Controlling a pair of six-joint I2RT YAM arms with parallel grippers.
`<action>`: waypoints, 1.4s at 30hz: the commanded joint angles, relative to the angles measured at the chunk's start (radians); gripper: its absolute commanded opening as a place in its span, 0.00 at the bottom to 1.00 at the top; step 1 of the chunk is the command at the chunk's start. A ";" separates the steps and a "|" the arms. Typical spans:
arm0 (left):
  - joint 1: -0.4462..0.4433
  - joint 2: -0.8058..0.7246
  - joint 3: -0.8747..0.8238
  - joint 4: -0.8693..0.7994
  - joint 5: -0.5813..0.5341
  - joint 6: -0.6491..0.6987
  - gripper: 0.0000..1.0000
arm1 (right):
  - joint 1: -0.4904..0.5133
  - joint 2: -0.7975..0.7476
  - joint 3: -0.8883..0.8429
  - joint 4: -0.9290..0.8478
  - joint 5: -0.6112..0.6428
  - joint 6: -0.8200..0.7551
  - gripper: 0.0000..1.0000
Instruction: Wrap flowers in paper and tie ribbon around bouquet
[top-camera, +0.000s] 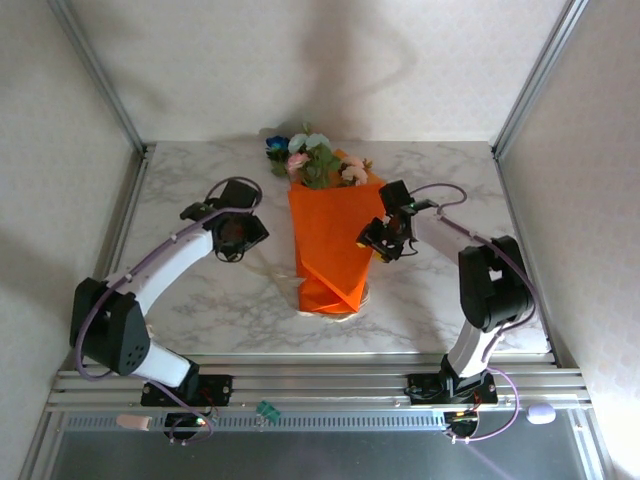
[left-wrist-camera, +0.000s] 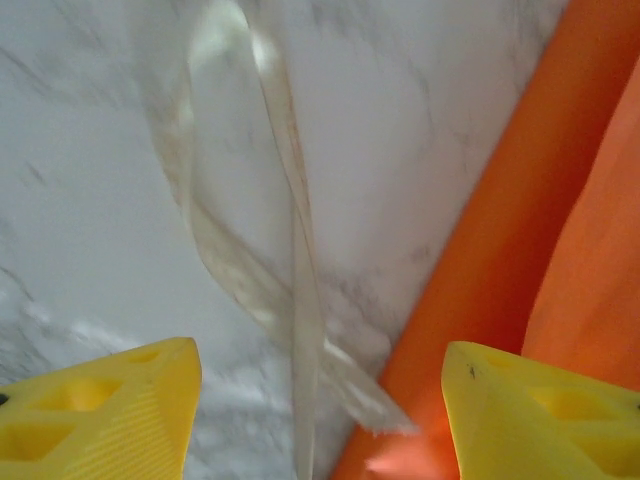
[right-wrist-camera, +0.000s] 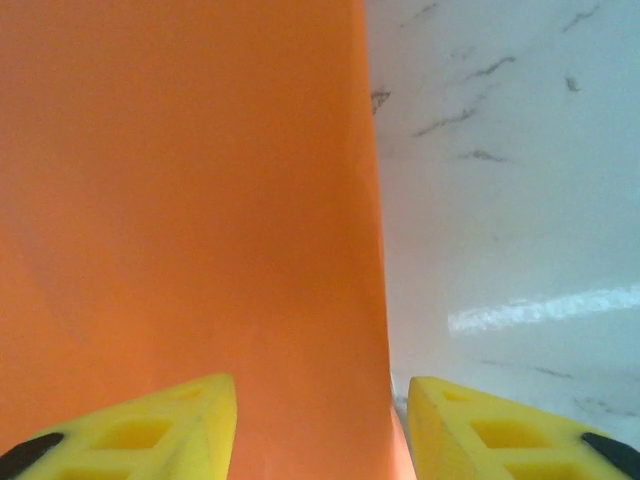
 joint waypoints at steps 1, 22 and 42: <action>-0.105 0.054 -0.051 0.154 0.279 -0.080 0.66 | 0.006 -0.064 -0.093 0.011 -0.047 -0.054 0.47; -0.206 0.355 0.009 0.347 0.057 0.246 0.50 | 0.006 -0.054 -0.121 0.041 -0.110 -0.038 0.42; -0.198 0.409 -0.044 0.380 0.003 0.271 0.00 | 0.027 -0.158 -0.324 0.108 -0.085 -0.005 0.35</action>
